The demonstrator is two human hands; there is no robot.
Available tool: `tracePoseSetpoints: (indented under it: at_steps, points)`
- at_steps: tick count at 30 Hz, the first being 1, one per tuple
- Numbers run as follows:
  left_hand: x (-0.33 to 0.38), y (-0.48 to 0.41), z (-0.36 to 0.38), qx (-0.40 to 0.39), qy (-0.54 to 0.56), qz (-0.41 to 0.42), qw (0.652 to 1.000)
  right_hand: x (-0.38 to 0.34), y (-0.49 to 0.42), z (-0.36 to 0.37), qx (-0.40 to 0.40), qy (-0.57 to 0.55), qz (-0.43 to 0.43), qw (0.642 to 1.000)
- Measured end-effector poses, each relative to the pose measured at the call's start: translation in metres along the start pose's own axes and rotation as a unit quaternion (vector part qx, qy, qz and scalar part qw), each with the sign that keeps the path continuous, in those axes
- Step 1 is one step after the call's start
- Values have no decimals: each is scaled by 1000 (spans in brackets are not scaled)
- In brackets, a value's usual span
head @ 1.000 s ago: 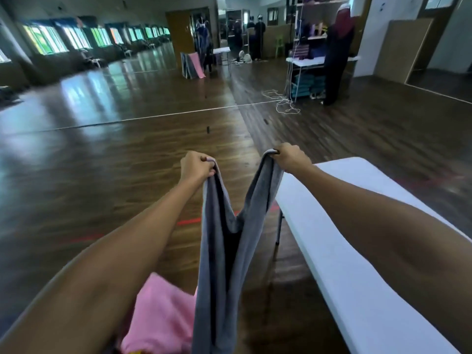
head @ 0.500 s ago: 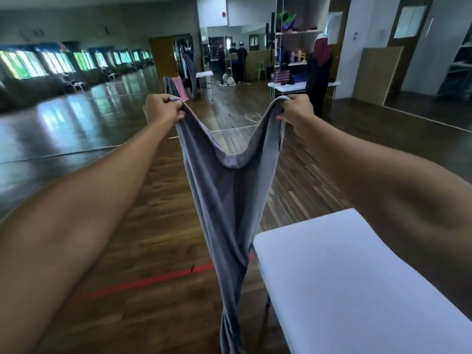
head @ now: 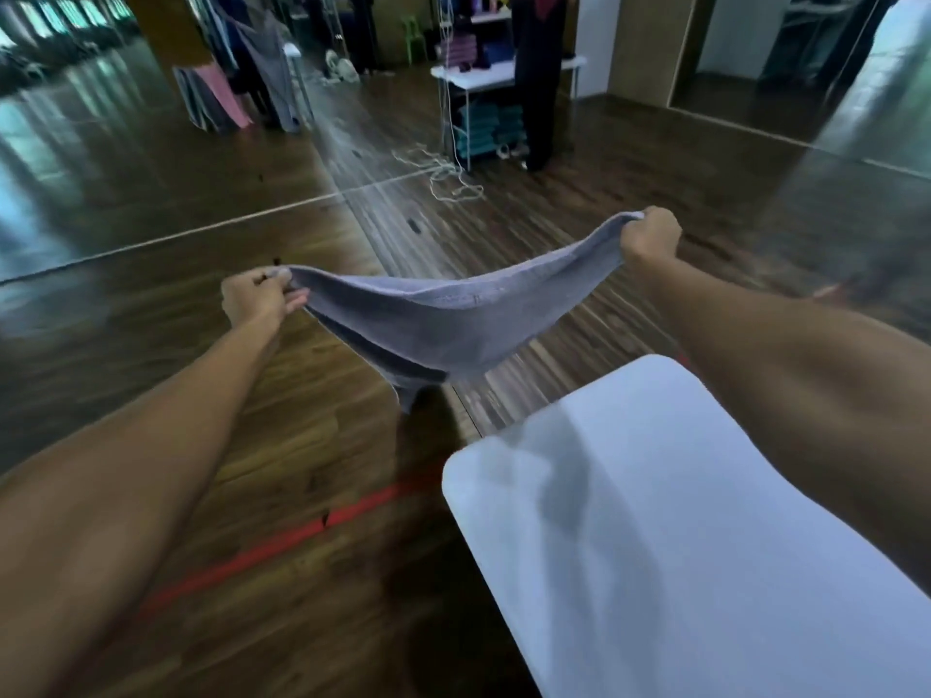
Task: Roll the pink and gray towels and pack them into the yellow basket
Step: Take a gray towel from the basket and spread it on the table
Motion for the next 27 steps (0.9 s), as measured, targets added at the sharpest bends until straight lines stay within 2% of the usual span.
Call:
tracePoseSetpoints:
  at_steps: [6, 10, 13, 16, 20, 22, 25, 26, 27]
  points:
    - [-125, 63, 20, -15, -77, -75, 994, 134, 5, 17, -55, 122, 22, 991]
    - [-201, 125, 39, -93, -128, -161, 974, 210, 25, 9, -78, 197, 41, 976]
    - [-241, 172, 59, -167, -188, -192, 949, 256, 35, 3, -110, 250, 9, 962]
    - [-272, 209, 74, -238, -245, -228, 912, 303, 38, -12, -126, 300, 5, 946]
    - [-304, 272, 93, -393, -298, -320, 809, 368, 43, -33, -157, 354, 41, 921]
    - [-314, 291, 102, -442, -351, -286, 775, 394, 50, -38, -184, 391, 52, 900]
    - [-323, 293, 119, -398, -395, -151, 814, 414, 62, -38, -212, 461, 11, 862]
    - [-325, 295, 122, -381, -430, -98, 812, 419, 65, -36, -226, 481, -8, 847]
    - [-325, 298, 126, -367, -481, -38, 795, 426, 66, -33, -241, 492, -19, 837]
Point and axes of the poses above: each hand's wrist, its own y-axis away from the middle knuckle, its own z-axis out of the palm, x = y × z, the point moved 7 cm from there along -y, towards the middle knuckle
